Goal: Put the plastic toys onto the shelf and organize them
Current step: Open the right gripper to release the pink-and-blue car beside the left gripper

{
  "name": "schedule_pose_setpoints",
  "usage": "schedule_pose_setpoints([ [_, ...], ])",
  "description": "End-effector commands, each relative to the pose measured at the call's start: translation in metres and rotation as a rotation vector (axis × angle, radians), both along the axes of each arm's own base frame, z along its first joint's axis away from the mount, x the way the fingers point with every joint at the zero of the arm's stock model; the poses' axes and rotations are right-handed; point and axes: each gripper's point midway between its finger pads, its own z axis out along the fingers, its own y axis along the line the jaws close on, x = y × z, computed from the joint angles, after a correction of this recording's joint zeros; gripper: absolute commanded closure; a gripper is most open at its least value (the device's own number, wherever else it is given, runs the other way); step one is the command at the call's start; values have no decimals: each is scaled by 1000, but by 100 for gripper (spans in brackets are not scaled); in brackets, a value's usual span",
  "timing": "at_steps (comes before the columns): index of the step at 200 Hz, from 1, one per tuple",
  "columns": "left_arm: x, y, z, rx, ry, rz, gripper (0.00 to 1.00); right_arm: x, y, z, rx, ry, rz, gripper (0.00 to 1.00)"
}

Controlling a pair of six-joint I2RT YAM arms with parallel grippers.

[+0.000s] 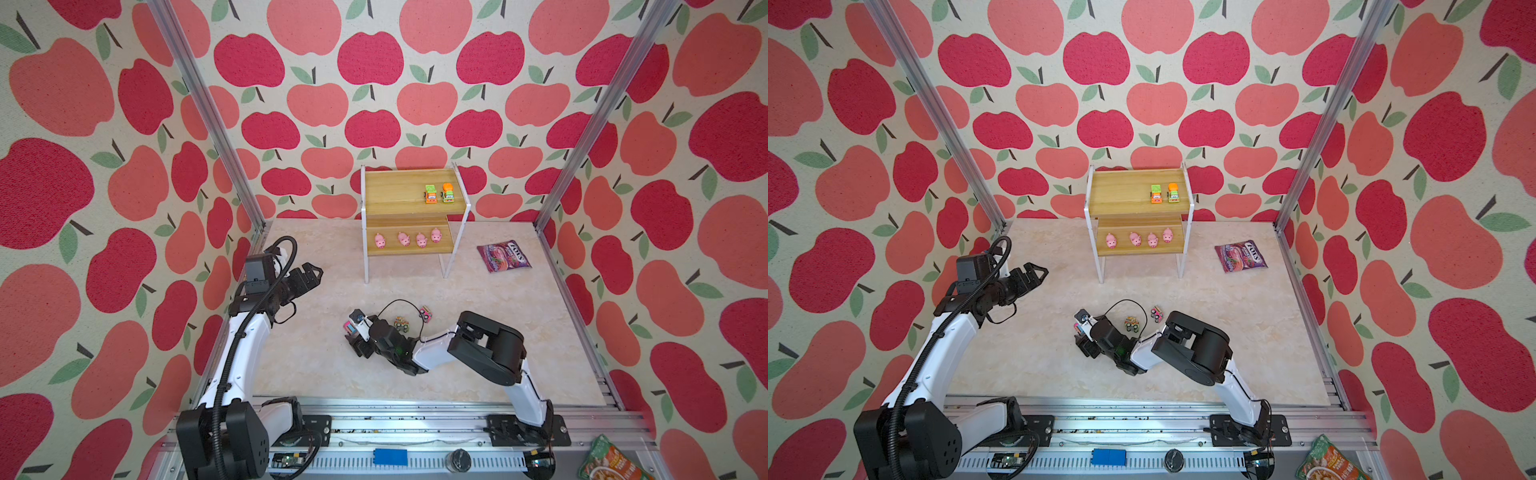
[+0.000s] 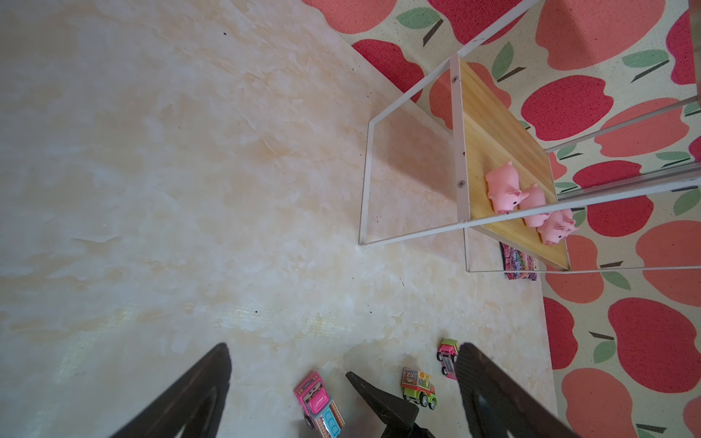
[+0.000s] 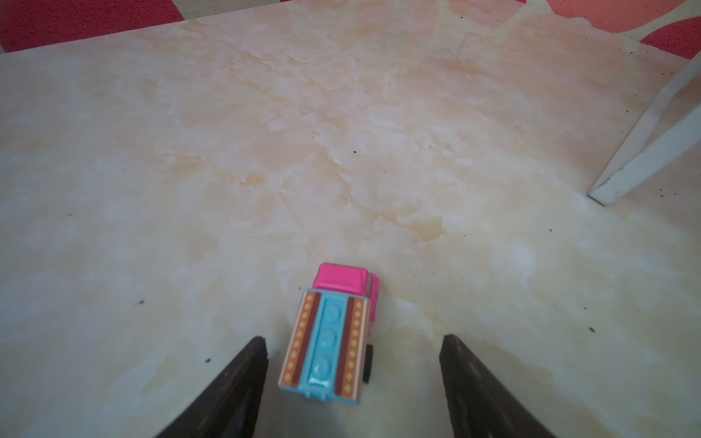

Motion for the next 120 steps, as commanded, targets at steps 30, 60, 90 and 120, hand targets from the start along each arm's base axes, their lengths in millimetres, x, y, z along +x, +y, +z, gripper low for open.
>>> schedule_pose_setpoints([
  [30,3,2,-1,2,-11,3,5,19,-20,-17,-51,28,-84,25],
  [60,2,2,-2,9,-10,5,5,29,-28,-19,-41,39,-106,24],
  [90,2,2,-6,14,-3,4,5,36,-32,-21,-32,48,-115,24],
  [120,2,3,-8,22,5,5,5,46,-32,-21,-26,53,-122,24],
])
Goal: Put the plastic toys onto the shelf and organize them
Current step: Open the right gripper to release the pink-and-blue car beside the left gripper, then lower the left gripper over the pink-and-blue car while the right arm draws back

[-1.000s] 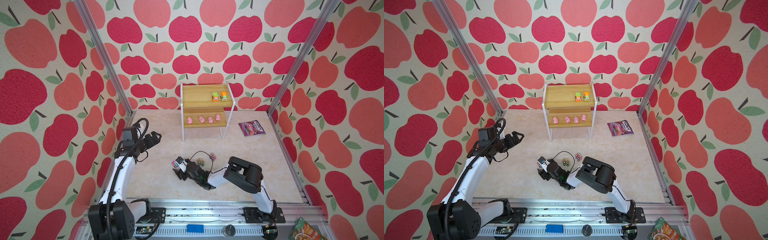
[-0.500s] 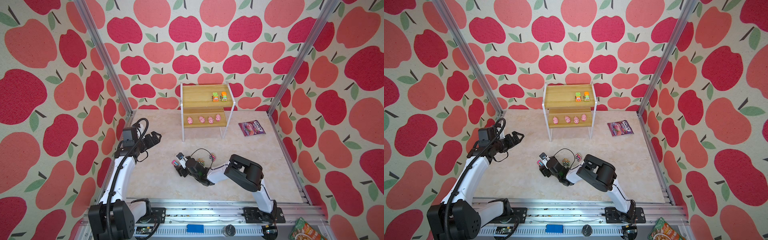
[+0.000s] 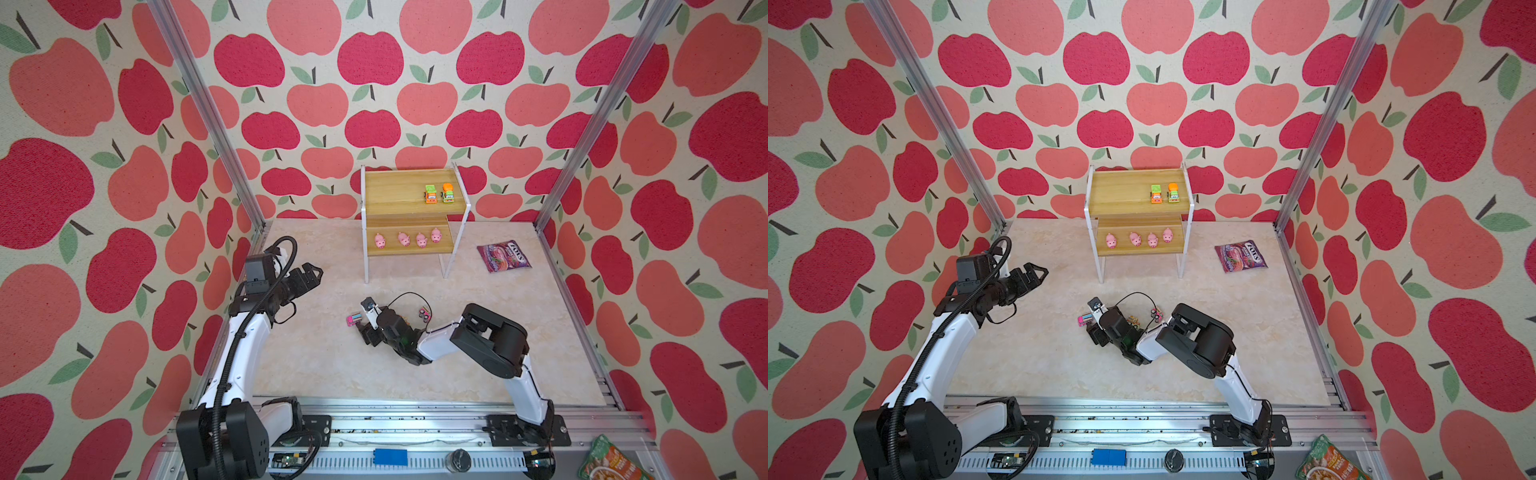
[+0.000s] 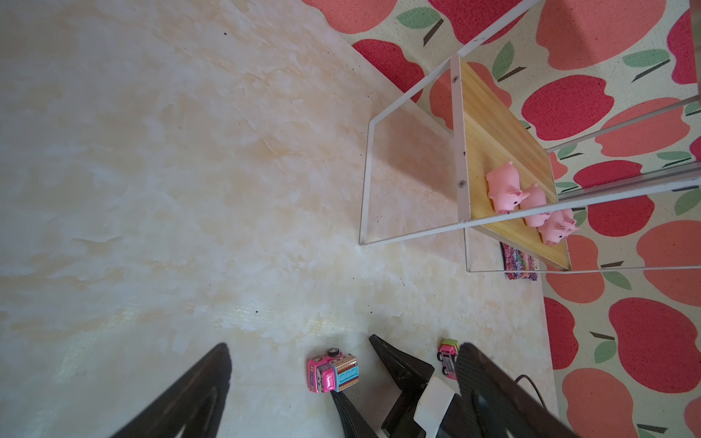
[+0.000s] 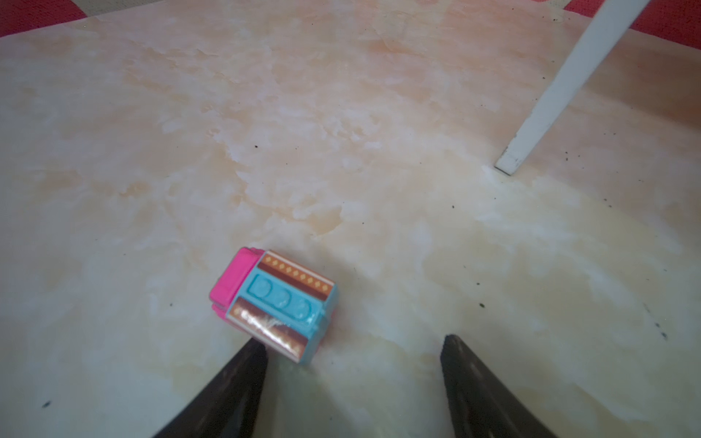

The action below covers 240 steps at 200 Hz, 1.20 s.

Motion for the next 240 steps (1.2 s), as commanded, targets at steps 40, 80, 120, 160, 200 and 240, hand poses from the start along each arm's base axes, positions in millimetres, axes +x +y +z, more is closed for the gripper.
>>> schedule_pose_setpoints([
  [40,2,0,-10,35,11,-4,5,17,-3,-13,-7,33,-10,24],
  [80,0,-11,-13,90,8,-55,5,29,2,-2,16,28,-3,23],
  [120,-8,-38,-14,167,-16,-165,5,34,-3,20,31,0,10,21],
  [160,-19,-73,-21,228,-42,-318,6,31,-19,82,56,-64,-5,21],
  [200,-21,-95,-37,292,-64,-462,6,16,-60,133,61,-60,-14,21],
  [240,-29,-106,-75,382,-50,-604,6,0,-135,149,43,-14,-90,21],
])
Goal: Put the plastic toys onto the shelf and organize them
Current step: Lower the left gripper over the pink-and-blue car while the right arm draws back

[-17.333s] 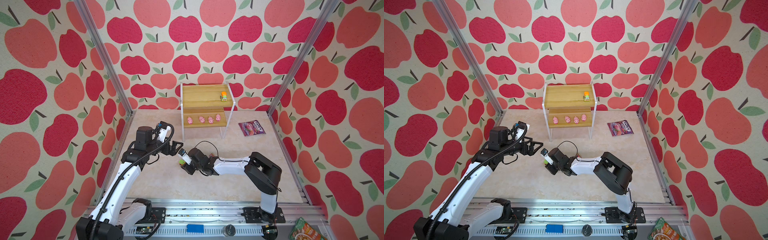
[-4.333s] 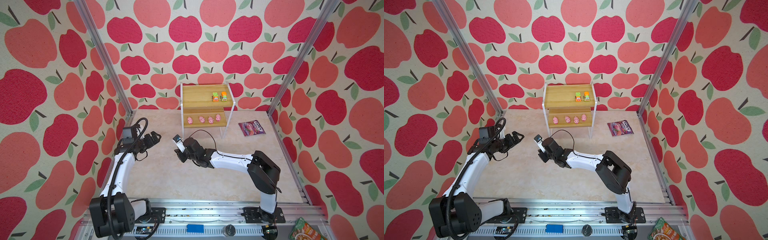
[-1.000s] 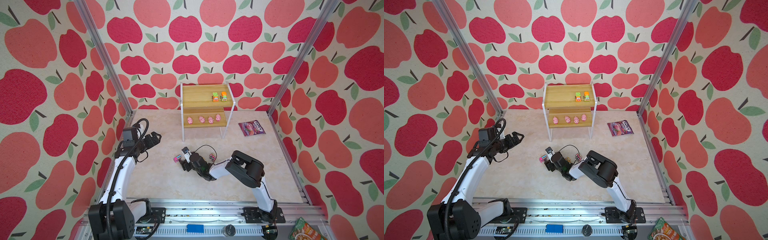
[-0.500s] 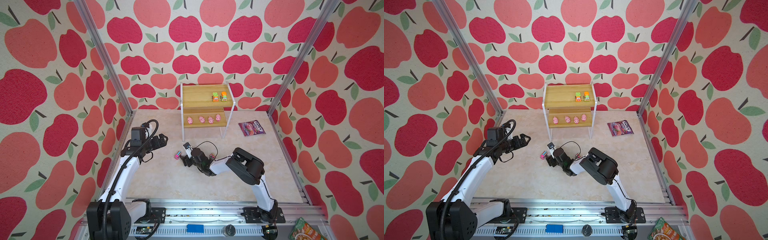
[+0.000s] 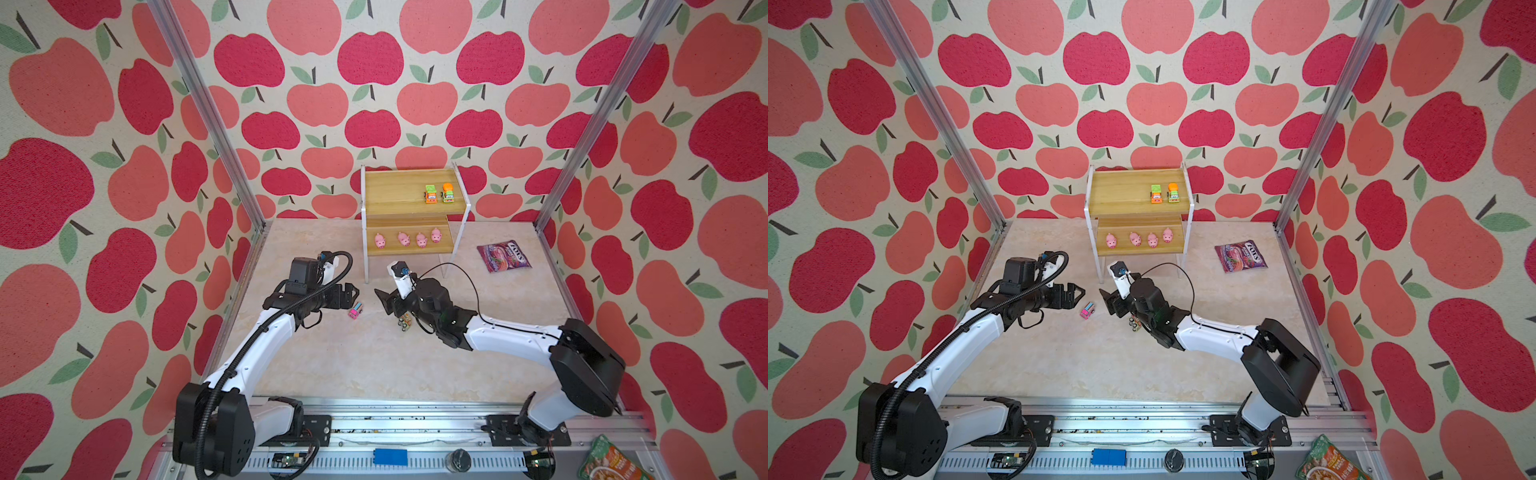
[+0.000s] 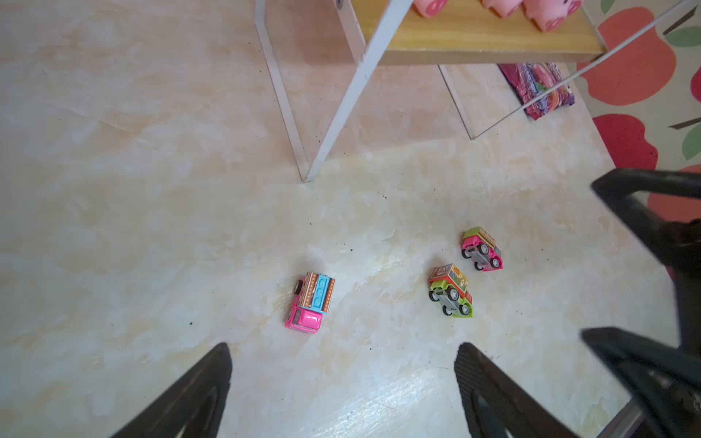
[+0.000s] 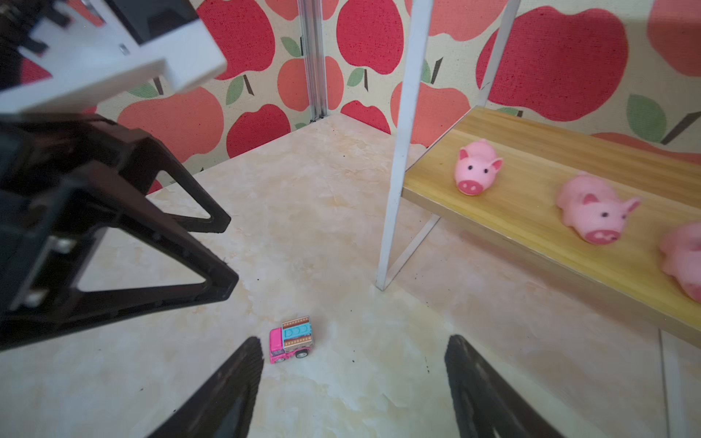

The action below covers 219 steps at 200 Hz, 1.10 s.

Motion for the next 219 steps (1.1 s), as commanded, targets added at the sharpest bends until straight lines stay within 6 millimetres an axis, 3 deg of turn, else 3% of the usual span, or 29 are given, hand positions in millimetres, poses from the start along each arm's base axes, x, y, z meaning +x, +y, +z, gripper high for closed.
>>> schedule_pose_setpoints([
  [1,-6,-5,-25,82,-14,-110,6,-14,-47,-33,-108,101,-43,21],
  [35,-9,-6,-56,120,26,-140,12,-29,-102,-21,-22,93,-122,21],
  [73,-9,-14,-76,149,92,-161,21,-41,-129,-12,28,52,-153,21],
  [106,1,-9,-91,250,135,-152,30,-47,-134,-14,20,40,-141,22],
  [147,-1,-3,-112,341,198,-190,33,-50,-137,-16,13,29,-131,22],
  [219,12,-13,-118,429,172,-223,44,-50,-140,-28,10,46,-132,22],
])
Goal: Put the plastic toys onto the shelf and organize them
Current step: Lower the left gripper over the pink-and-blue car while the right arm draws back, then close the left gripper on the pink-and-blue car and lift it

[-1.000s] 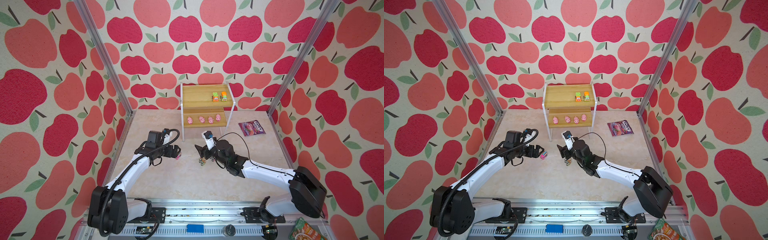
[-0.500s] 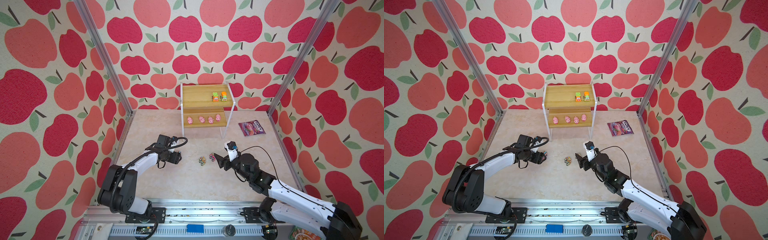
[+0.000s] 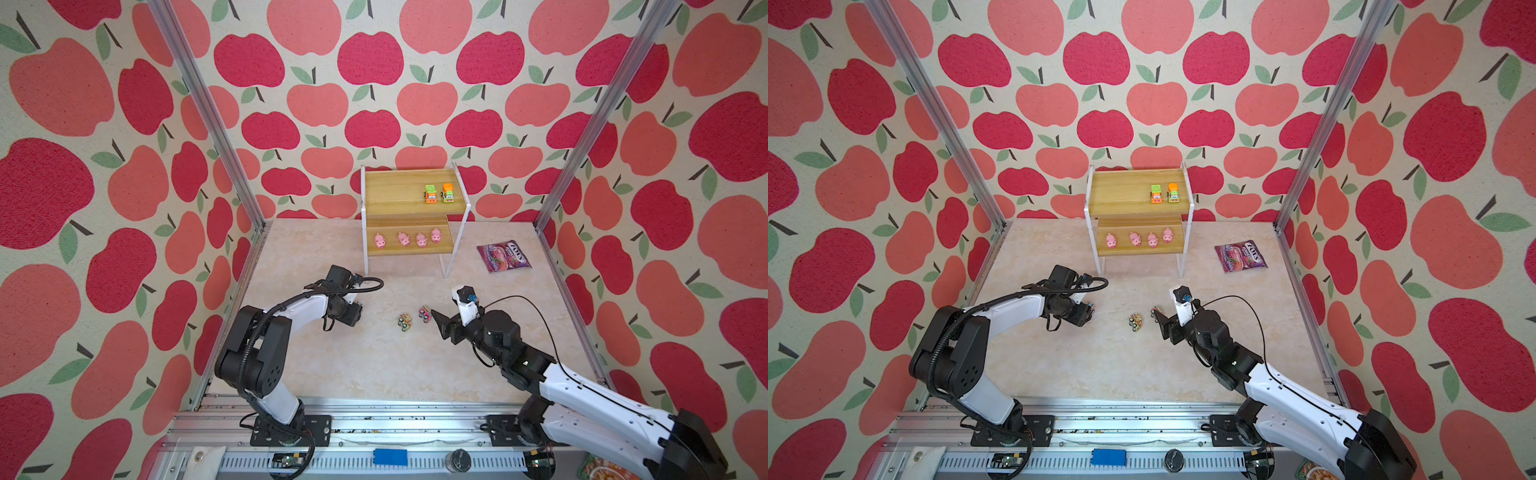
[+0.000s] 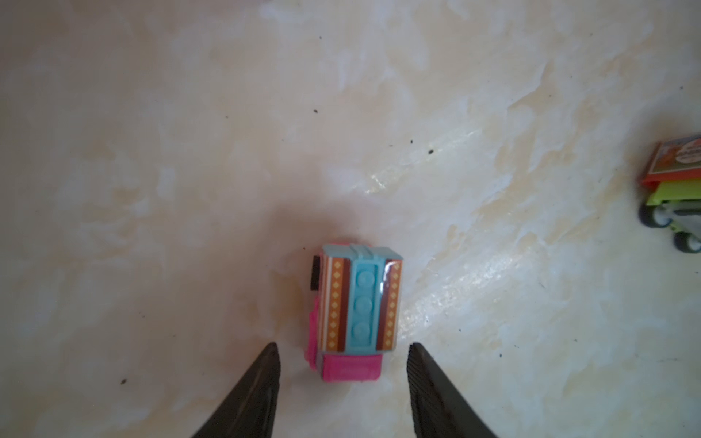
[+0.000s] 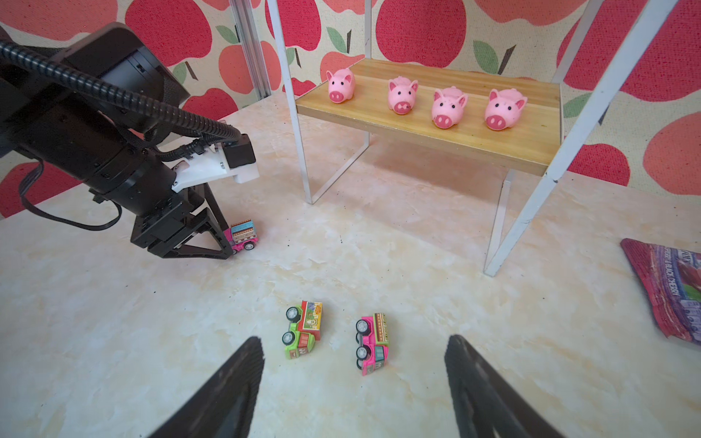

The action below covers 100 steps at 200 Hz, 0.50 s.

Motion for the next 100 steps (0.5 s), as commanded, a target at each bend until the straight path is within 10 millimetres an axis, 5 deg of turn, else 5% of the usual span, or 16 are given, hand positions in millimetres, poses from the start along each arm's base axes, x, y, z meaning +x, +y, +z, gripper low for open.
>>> schedule_pose_setpoints([
  [1,8,-2,5,49,-27,-24,44,-1,-3,-10,-11,10,3,22],
  [100,11,-5,3,89,-20,-24,70,0,-15,-18,-11,22,-14,21],
])
